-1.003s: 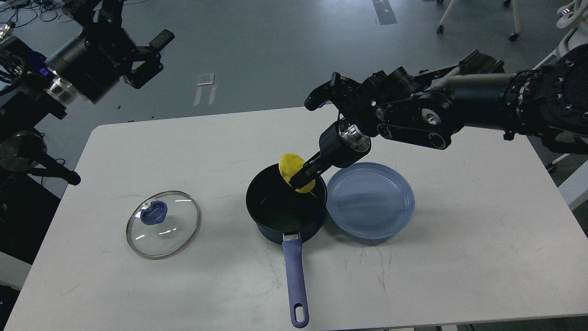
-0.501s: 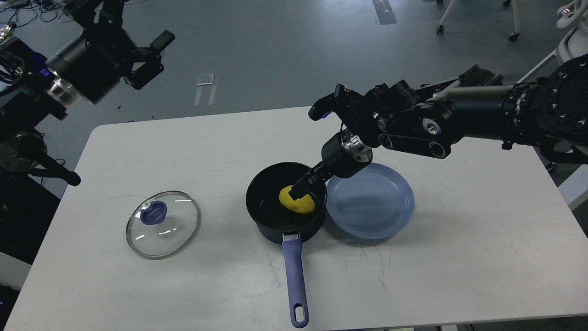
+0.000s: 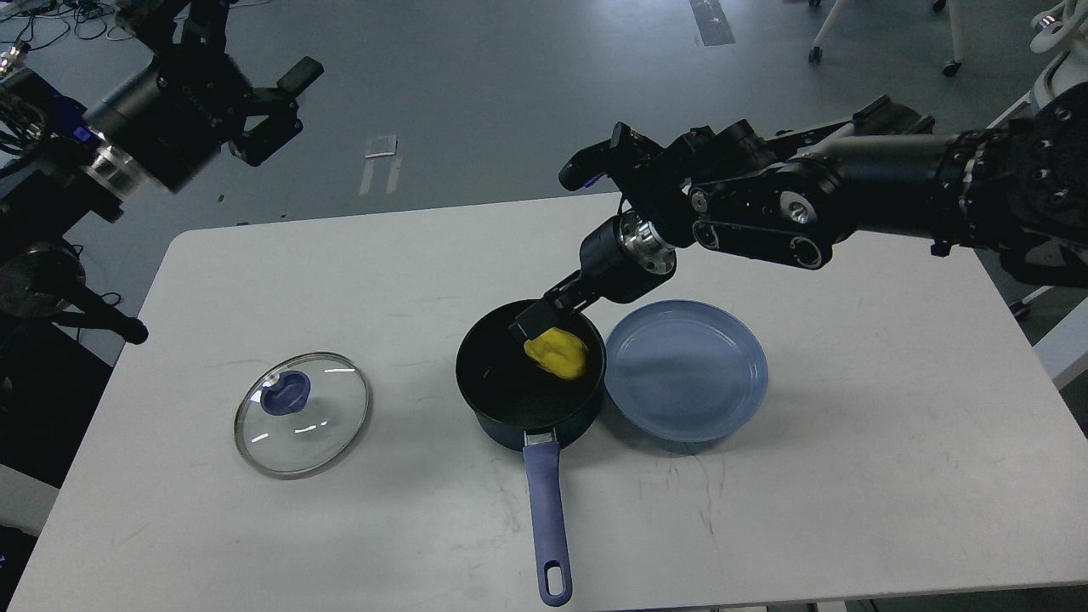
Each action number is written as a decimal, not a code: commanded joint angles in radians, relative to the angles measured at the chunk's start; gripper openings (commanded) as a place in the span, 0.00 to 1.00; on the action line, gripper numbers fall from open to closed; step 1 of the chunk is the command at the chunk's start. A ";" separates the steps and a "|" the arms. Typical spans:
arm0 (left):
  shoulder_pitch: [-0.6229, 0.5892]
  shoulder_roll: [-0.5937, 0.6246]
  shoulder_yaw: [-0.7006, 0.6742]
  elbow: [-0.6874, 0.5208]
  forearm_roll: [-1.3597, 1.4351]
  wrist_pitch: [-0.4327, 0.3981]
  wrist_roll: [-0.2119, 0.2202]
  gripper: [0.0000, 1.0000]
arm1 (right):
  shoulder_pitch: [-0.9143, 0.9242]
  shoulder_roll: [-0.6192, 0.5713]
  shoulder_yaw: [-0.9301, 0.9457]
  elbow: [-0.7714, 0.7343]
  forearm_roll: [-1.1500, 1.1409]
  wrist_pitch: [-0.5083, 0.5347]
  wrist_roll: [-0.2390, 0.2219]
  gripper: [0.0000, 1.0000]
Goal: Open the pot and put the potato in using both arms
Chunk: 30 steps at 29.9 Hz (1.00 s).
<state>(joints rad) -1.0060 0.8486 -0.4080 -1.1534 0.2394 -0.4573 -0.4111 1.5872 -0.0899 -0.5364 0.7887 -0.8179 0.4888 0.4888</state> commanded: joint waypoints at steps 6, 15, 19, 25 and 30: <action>0.029 -0.008 0.000 0.000 0.000 -0.001 -0.002 0.98 | -0.111 -0.278 0.179 0.018 0.279 0.000 0.000 0.94; 0.119 -0.059 -0.044 0.004 0.005 -0.001 0.000 0.98 | -0.513 -0.418 0.591 0.001 0.557 -0.001 0.000 0.95; 0.165 -0.088 -0.063 0.032 0.006 -0.001 0.000 0.98 | -0.711 -0.445 0.778 -0.003 0.669 -0.002 0.000 0.95; 0.207 -0.115 -0.066 0.069 0.003 -0.003 -0.003 0.98 | -0.869 -0.447 0.943 -0.002 0.694 -0.001 0.000 0.95; 0.256 -0.166 -0.103 0.107 0.001 -0.003 -0.003 0.98 | -0.958 -0.445 1.035 0.001 0.694 0.000 0.000 1.00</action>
<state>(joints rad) -0.7772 0.7076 -0.4908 -1.0627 0.2422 -0.4601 -0.4142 0.6635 -0.5364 0.4675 0.7884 -0.1245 0.4884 0.4885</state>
